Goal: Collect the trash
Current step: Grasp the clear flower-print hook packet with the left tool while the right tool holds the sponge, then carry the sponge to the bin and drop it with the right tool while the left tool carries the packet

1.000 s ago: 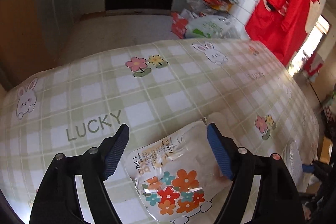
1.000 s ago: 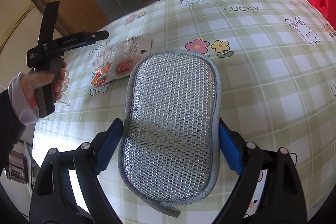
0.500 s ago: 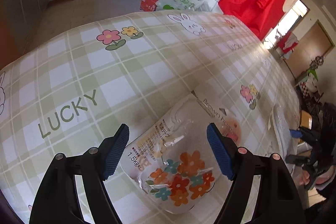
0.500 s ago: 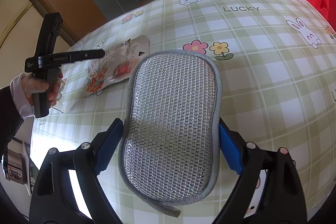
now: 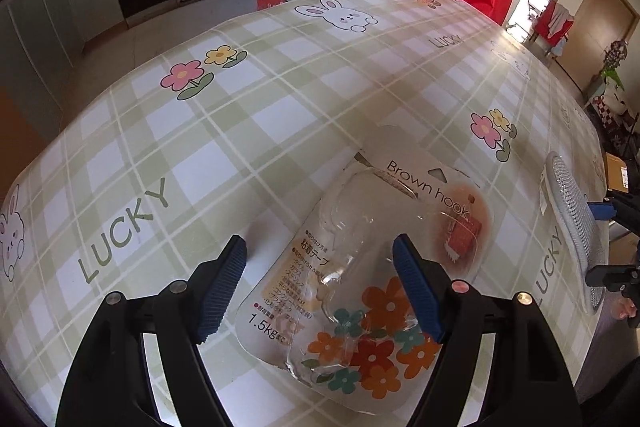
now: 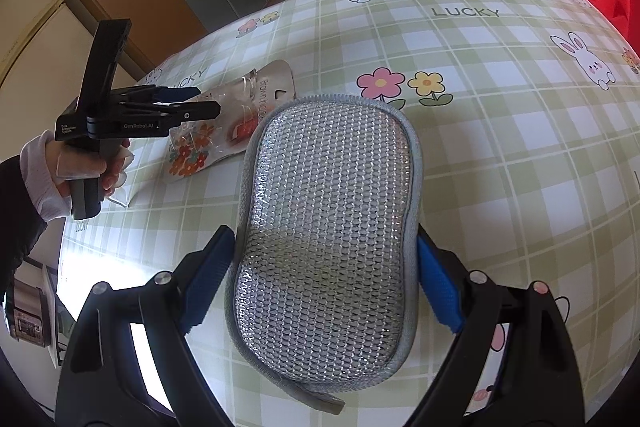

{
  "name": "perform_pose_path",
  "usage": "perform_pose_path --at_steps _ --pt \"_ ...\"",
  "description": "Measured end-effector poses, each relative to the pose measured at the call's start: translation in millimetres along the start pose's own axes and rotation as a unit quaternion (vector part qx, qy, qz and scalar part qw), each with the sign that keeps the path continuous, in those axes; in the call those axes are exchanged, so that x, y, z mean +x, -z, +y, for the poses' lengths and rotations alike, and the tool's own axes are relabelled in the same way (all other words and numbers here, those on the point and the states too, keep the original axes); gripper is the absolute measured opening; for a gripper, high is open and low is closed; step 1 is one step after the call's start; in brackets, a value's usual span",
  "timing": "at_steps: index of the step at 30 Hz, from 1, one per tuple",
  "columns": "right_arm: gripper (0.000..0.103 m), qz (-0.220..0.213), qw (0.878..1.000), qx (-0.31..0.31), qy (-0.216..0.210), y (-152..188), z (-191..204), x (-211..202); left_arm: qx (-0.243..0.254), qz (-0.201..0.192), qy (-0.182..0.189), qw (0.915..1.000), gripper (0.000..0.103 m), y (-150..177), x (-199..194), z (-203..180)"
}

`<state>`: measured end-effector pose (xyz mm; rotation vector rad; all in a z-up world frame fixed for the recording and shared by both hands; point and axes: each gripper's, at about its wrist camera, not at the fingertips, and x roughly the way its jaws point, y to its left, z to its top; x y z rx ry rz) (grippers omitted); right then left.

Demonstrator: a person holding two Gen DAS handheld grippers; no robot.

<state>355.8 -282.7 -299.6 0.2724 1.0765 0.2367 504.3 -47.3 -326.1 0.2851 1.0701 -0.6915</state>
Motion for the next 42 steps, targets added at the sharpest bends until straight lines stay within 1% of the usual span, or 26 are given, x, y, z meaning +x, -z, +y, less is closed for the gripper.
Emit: perform_pose_path --at_steps 1,2,3,5,6,7,8,10,12,15,18,24,28,30,33,39,42 --pt "0.086 -0.001 1.000 -0.001 0.000 -1 0 -1 0.003 0.001 0.000 1.0000 0.070 1 0 -1" --pt "0.086 -0.003 1.000 -0.001 0.000 -2 0 -1 0.004 0.001 0.002 1.0000 0.064 2 -2 -1" --pt "0.086 -0.004 1.000 -0.001 -0.001 -2 0 -2 0.002 0.002 0.003 1.0000 0.061 2 -3 -1" --pt "0.086 -0.006 1.000 -0.001 -0.003 -4 1 -4 -0.003 0.000 0.000 1.0000 0.038 4 -10 1" --pt "0.086 -0.007 1.000 -0.003 -0.004 -4 2 -5 -0.003 0.001 0.000 1.0000 0.033 5 -14 0" --pt "0.086 -0.008 1.000 -0.004 -0.005 -4 3 -6 0.003 0.007 -0.006 1.0000 0.023 7 -17 -3" --pt "0.086 -0.010 1.000 -0.004 -0.006 -4 4 -8 0.014 0.013 -0.016 0.9997 0.020 10 -20 -7" --pt "0.086 -0.013 1.000 -0.005 -0.009 -5 6 -12 0.026 0.018 -0.028 0.9991 0.019 19 -25 -13" --pt "0.086 -0.019 1.000 -0.007 -0.011 -5 9 -17 0.013 0.015 -0.031 0.9993 0.017 27 -32 -15" --pt "0.086 -0.027 1.000 -0.009 -0.013 -4 14 -27 -0.021 -0.004 -0.042 0.9989 0.016 43 -46 -20" --pt "0.086 -0.032 0.999 -0.010 -0.012 -3 18 -37 -0.053 -0.027 -0.058 0.9965 0.016 60 -64 -28" --pt "0.086 -0.045 0.999 -0.020 -0.013 4 29 -62 -0.125 -0.080 -0.071 0.9864 0.016 93 -107 -42" --pt "0.086 -0.055 0.998 -0.032 -0.011 11 39 -81 -0.129 -0.102 -0.085 0.9827 0.016 110 -136 -61" --pt "0.086 -0.061 0.997 -0.038 -0.011 14 44 -90 -0.133 -0.110 -0.079 0.9818 0.016 116 -150 -70" --pt "0.086 -0.071 0.996 -0.048 -0.008 19 52 -105 -0.140 -0.126 -0.081 0.9787 0.016 126 -173 -81" --pt "0.086 -0.088 0.994 -0.067 -0.004 34 69 -133 -0.171 -0.173 -0.072 0.9673 0.016 147 -221 -101" --pt "0.086 -0.094 0.993 -0.078 -0.002 42 77 -146 -0.165 -0.187 -0.067 0.9662 0.016 155 -238 -116"
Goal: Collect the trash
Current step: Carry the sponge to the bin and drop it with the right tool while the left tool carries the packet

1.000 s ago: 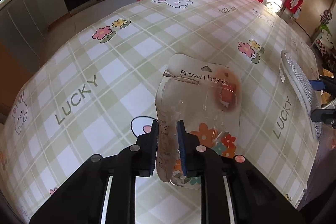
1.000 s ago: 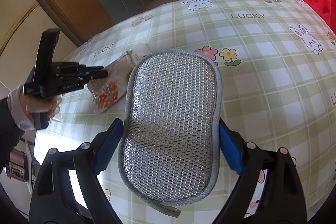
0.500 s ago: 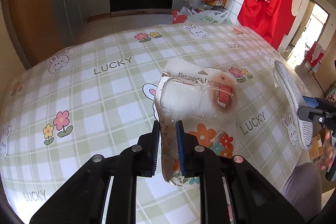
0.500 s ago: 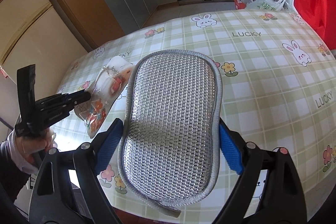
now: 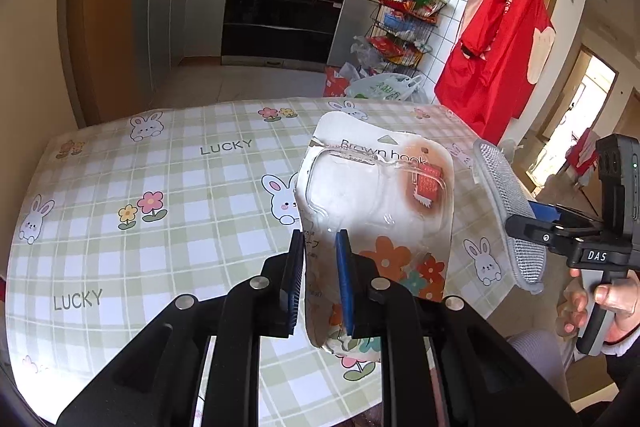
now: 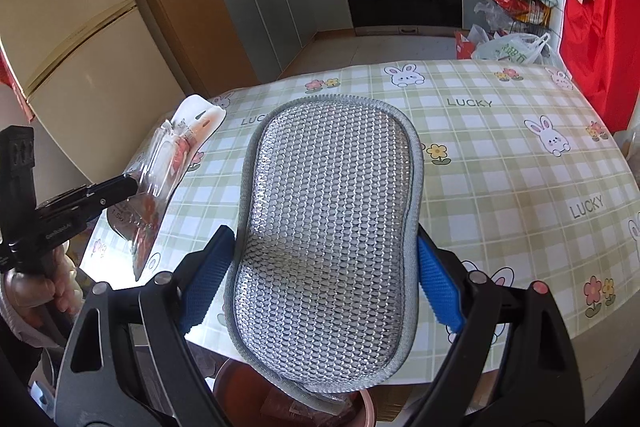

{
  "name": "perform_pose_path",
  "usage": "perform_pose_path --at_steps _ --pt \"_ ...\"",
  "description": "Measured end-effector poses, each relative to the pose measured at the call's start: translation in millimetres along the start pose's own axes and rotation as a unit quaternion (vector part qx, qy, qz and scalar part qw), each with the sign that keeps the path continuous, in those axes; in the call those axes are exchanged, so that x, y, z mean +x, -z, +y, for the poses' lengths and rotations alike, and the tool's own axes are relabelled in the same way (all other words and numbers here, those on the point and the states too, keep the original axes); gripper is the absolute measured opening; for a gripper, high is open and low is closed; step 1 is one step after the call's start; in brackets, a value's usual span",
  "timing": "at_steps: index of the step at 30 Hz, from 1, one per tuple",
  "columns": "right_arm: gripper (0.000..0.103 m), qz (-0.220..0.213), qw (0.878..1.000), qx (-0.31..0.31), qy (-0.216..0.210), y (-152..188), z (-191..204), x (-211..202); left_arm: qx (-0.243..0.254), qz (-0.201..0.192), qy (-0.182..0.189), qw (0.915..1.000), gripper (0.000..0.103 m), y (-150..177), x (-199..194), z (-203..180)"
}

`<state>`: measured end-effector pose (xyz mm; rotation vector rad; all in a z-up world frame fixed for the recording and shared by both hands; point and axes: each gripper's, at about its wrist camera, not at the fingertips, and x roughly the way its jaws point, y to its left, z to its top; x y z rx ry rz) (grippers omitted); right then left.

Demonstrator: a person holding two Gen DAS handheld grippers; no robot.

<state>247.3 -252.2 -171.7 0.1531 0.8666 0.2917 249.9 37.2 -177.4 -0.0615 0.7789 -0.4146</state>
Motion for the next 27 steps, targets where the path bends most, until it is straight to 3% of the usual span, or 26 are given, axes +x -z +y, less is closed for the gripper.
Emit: perform_pose_path --at_steps 11,27 --pt "0.086 -0.014 1.000 -0.024 -0.006 33 31 -53 0.001 -0.049 -0.001 0.9988 0.017 27 -86 -26" --pt "0.086 -0.004 0.998 -0.057 -0.024 105 62 -101 -0.064 -0.102 -0.022 0.9925 0.017 103 -179 -32"
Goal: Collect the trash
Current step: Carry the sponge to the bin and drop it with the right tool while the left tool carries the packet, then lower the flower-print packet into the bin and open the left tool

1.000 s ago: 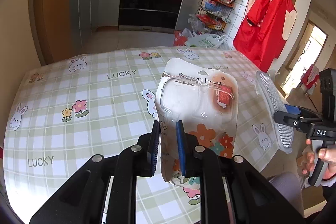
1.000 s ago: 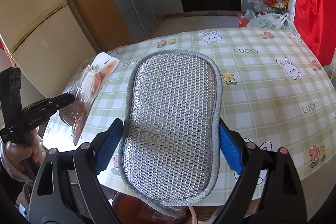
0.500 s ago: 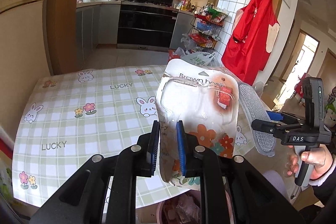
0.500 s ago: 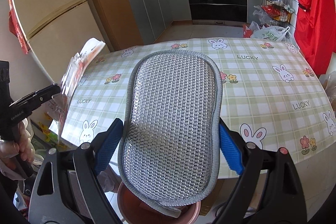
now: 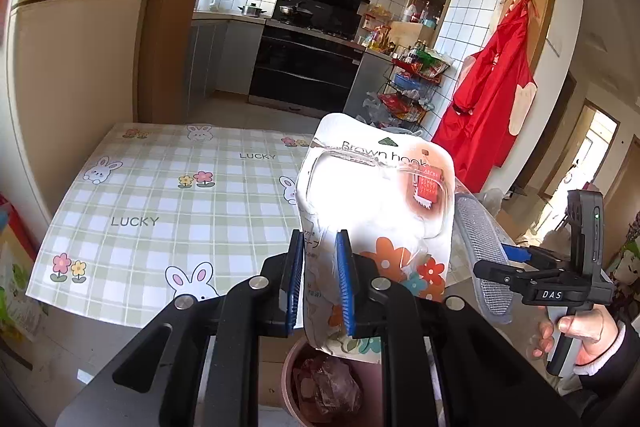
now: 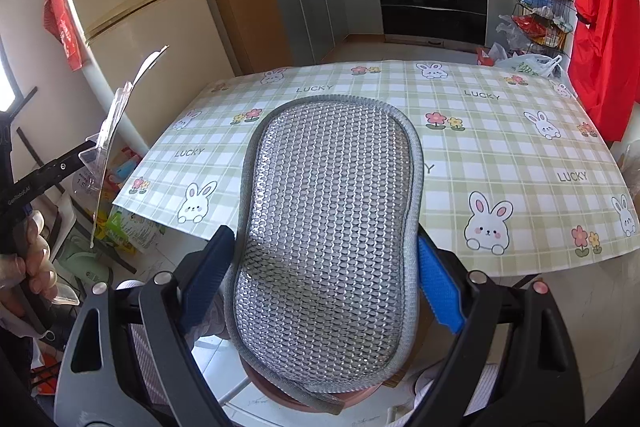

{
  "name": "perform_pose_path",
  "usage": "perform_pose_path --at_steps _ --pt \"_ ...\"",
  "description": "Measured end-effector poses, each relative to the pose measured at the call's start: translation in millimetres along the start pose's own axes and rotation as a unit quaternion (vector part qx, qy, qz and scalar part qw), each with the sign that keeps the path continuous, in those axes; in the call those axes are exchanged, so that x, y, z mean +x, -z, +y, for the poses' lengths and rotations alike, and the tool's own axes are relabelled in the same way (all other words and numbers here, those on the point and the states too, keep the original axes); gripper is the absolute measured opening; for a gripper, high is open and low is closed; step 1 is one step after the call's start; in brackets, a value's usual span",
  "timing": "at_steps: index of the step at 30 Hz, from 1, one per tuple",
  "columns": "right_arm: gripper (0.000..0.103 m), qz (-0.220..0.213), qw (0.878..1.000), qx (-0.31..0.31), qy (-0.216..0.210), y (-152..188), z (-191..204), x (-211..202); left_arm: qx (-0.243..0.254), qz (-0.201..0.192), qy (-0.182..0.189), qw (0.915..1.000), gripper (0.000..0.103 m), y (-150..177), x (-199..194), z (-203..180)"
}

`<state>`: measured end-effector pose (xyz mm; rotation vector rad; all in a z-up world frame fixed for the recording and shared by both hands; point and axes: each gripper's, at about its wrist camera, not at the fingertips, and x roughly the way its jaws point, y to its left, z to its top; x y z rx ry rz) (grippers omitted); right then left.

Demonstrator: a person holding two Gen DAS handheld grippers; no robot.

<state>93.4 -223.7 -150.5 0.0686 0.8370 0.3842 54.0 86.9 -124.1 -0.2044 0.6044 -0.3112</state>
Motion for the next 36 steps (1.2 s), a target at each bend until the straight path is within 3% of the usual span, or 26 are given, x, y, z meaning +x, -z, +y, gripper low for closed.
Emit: perform_pose_path --at_steps 7,19,28,36 --pt "0.086 0.017 1.000 -0.015 -0.009 20 13 -2 -0.005 -0.013 -0.001 0.9999 0.017 17 -19 -6" --pt "0.091 0.058 0.998 -0.017 -0.035 21 19 25 -0.017 -0.004 0.003 0.9998 0.017 20 -11 -1" --pt "0.094 0.033 0.999 0.010 -0.027 19 5 25 -0.022 0.013 0.001 0.9997 0.017 24 3 2" --pt "0.097 -0.029 0.999 0.041 -0.001 10 -14 1 -0.007 0.032 0.011 0.9994 0.017 31 14 -12"
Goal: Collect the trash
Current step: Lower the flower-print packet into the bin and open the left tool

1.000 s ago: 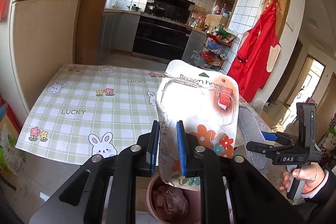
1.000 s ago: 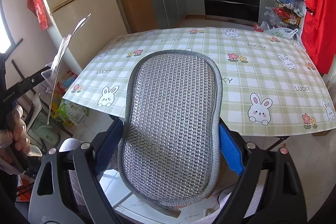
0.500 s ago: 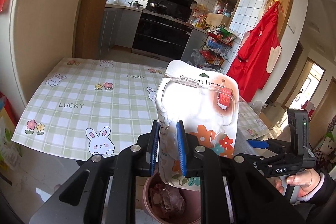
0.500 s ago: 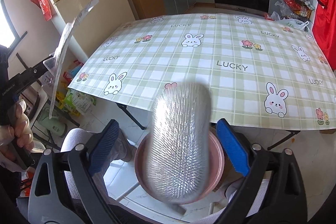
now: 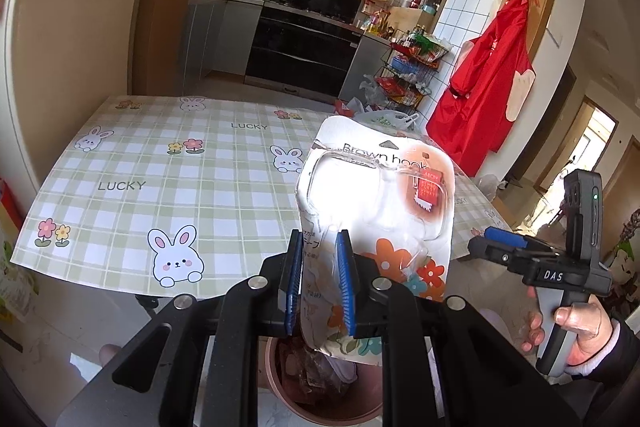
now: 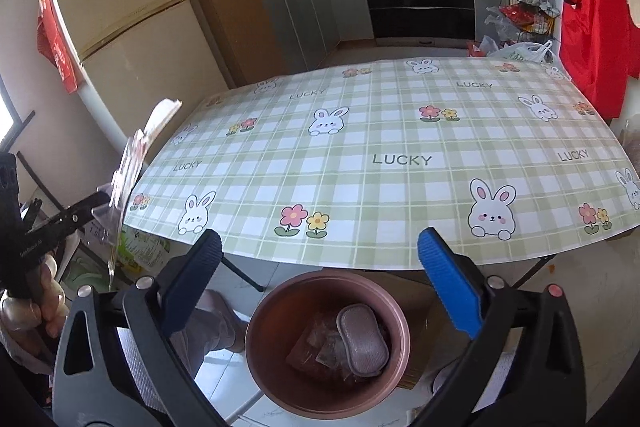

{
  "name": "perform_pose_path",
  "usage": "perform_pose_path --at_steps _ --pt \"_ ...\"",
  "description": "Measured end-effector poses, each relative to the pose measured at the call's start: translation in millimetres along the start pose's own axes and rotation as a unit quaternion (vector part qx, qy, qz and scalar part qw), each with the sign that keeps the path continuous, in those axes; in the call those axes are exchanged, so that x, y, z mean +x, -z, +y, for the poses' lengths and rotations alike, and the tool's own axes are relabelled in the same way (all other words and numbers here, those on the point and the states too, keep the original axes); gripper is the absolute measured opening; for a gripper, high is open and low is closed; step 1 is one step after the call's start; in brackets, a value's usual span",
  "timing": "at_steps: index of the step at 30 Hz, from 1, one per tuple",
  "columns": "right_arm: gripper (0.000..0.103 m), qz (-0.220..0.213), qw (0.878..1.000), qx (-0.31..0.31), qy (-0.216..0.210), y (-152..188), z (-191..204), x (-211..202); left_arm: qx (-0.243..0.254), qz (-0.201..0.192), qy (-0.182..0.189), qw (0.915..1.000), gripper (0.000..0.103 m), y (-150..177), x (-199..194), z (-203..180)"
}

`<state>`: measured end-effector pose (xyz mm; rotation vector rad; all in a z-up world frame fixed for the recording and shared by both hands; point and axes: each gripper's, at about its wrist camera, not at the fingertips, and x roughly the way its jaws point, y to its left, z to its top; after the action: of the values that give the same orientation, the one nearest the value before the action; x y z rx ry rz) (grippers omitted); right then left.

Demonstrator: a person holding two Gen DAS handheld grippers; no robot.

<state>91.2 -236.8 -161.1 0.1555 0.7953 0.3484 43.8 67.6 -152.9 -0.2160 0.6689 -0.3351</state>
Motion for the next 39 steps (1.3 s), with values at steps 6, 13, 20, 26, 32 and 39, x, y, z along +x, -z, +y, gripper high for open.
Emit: perform_pose_path --at_steps 6,13,20,26,32,39 --pt "0.097 -0.032 0.999 0.011 0.014 -8 -14 -19 0.016 0.018 0.010 0.9997 0.018 6 8 -14" --pt "0.097 -0.047 0.998 0.020 0.024 -11 -24 -31 0.033 0.050 0.027 0.9979 0.018 20 23 -30" --pt "0.097 -0.051 0.998 0.025 0.028 -11 -28 -33 0.043 0.075 0.041 0.9954 0.018 31 39 -42" --pt "0.097 -0.050 0.998 0.032 0.030 -10 -34 -32 0.052 0.086 0.053 0.9936 0.020 35 50 -53" --pt "0.097 -0.048 0.998 0.036 0.033 -9 -36 -33 0.051 0.110 0.064 0.9906 0.062 45 69 -59" --pt "0.097 -0.042 0.998 0.036 0.035 -8 -36 -30 0.029 0.114 0.037 0.9924 0.067 48 72 -46"
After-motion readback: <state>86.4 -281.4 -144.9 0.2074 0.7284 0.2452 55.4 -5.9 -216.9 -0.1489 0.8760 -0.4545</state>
